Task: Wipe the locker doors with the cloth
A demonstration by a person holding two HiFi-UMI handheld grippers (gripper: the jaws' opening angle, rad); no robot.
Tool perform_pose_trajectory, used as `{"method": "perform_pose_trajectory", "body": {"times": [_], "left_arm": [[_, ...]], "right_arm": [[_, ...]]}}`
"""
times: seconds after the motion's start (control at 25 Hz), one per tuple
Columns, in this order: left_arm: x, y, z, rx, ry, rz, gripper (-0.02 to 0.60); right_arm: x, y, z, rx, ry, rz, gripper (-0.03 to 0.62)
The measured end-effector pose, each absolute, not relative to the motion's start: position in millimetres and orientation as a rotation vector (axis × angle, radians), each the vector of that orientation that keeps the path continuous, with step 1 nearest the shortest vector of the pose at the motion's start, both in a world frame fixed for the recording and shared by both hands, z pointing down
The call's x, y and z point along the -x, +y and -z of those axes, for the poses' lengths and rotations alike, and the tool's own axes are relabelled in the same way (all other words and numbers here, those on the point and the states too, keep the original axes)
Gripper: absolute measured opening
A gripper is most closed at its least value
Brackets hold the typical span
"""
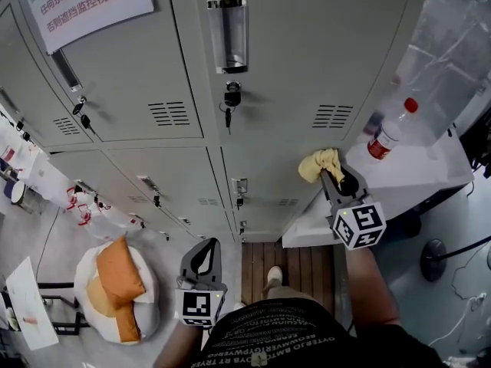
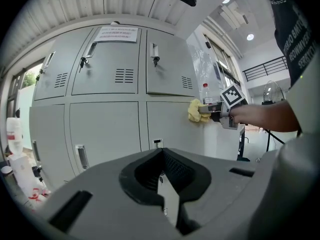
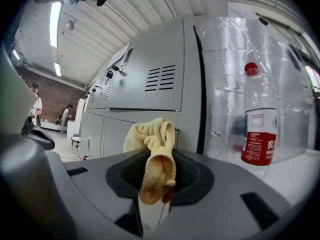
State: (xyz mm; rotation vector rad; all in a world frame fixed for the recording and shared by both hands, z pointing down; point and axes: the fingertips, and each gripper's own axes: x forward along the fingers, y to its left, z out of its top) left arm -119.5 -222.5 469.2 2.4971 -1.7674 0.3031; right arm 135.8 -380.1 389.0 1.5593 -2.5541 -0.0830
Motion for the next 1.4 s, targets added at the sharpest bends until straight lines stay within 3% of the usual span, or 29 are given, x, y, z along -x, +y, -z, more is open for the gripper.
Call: {"method": "perform_pose_trajectory", "body": {"times": [0.24, 1.04, 1.4], "left_arm": [[115, -216, -458, -2.52, -1.767, -0.274, 0.005], [145, -174, -467, -2.386, -1.884, -0.297, 0.005], [141, -170, -468, -2.394, -1.872, -0.307, 0.005]], "right_arm": [[-144, -370, -395, -1.588, -2.573, -0.035, 0.103], [43, -357, -426, -1.035, -2.734, -0.053, 0.103], [35, -378, -443, -1.1, -2.615, -0.029, 0.103]]}}
